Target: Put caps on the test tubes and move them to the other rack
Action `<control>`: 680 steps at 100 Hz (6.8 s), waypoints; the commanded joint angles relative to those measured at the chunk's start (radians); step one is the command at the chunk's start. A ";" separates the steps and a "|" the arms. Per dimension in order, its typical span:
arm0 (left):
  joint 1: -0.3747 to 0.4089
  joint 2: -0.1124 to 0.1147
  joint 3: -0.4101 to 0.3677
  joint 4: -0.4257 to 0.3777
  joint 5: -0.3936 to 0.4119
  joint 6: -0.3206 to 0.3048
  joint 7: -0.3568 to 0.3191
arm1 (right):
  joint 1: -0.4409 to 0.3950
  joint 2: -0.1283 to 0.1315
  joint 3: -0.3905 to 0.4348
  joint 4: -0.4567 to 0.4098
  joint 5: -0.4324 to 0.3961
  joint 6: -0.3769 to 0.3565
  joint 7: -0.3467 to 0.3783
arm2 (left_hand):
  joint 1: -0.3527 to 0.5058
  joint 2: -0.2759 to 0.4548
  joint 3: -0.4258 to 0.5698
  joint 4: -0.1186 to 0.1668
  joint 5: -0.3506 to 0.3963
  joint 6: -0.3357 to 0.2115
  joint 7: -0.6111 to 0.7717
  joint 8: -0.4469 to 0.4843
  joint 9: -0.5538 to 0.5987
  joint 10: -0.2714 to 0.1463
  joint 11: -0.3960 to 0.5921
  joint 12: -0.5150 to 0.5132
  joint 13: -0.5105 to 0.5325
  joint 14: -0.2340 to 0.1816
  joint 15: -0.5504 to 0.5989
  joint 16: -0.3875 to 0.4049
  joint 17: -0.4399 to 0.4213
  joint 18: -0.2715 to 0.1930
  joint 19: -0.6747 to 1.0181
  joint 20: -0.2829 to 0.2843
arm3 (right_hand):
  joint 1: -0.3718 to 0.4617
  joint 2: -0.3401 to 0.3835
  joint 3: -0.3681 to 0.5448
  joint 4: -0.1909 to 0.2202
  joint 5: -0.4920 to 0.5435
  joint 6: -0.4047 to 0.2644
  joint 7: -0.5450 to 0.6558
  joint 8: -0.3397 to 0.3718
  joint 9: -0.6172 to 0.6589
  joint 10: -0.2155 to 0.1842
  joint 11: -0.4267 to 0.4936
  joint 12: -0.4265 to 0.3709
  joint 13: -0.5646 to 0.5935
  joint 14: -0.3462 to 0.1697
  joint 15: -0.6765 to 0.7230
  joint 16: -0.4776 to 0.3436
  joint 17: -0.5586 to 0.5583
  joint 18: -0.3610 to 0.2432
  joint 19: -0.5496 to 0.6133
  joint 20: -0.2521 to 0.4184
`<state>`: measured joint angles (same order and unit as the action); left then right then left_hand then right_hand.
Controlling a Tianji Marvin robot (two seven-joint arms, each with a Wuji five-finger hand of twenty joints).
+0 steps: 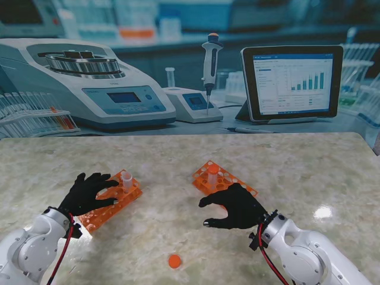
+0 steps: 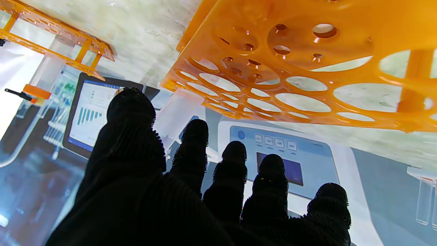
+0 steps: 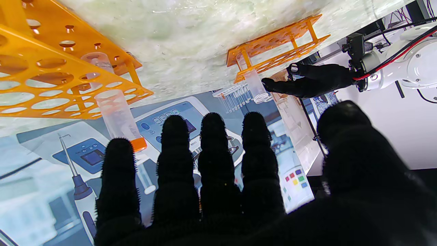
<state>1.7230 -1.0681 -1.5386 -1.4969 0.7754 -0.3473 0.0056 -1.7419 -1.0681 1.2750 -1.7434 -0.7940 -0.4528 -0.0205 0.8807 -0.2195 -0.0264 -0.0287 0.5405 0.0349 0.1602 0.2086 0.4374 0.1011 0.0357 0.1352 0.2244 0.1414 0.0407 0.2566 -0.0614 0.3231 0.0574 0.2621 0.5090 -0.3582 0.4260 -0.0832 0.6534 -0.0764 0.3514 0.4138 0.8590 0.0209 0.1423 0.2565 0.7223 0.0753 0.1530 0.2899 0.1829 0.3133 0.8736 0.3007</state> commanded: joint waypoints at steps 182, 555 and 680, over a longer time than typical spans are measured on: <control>-0.071 0.017 0.051 0.019 0.028 0.003 -0.078 | 0.001 0.002 -0.013 0.001 0.012 -0.005 0.017 | -0.067 -0.034 0.021 0.001 -0.091 0.071 -0.059 -0.078 -0.129 0.046 -0.047 -0.066 -0.126 -0.020 -0.026 -0.030 -0.017 -0.005 -0.061 -0.035 | -0.031 0.032 -0.014 0.021 -0.017 -0.002 0.000 0.003 -0.004 -0.023 -0.009 0.001 -0.022 -0.024 -0.012 -0.013 -0.021 0.022 -0.003 -0.024; -0.156 0.023 0.146 0.007 -0.021 0.089 -0.172 | 0.010 0.008 -0.010 0.002 0.032 -0.006 0.064 | -0.099 0.025 0.013 -0.002 -0.151 0.124 -0.112 -0.080 -0.195 0.078 -0.058 -0.091 -0.166 -0.004 -0.039 -0.063 -0.015 -0.006 -0.065 -0.101 | -0.037 0.032 -0.013 0.020 -0.009 -0.003 0.004 0.006 -0.001 -0.021 -0.008 0.002 -0.022 -0.023 -0.012 -0.013 -0.024 0.022 -0.005 -0.026; -0.157 0.017 0.155 0.030 -0.068 0.071 -0.156 | 0.021 0.009 -0.026 0.007 0.037 -0.001 0.073 | 0.131 0.067 0.012 0.000 0.209 -0.293 0.361 0.191 -0.115 -0.036 -0.023 -0.059 -0.114 -0.035 -0.027 -0.051 -0.011 -0.029 -0.064 -0.131 | -0.036 0.037 -0.017 0.020 -0.004 -0.007 0.007 0.008 0.000 -0.025 -0.008 0.002 -0.023 -0.024 -0.012 -0.013 -0.024 0.021 -0.005 -0.026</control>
<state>1.5566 -1.0500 -1.3808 -1.4695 0.7066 -0.2761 -0.1488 -1.7172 -1.0580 1.2537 -1.7390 -0.7586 -0.4589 0.0487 0.8930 -0.1918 -0.0516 -0.0427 0.6092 -0.0941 0.2801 0.3220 0.3036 0.0824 0.0019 0.0613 0.0921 0.1341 0.0180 0.2095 -0.0653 0.3174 0.0496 0.1540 0.5090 -0.3581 0.4260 -0.0832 0.6538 -0.0762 0.3518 0.4138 0.8614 0.0209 0.1423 0.2565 0.7223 0.0741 0.1530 0.2899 0.1807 0.3134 0.8736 0.2895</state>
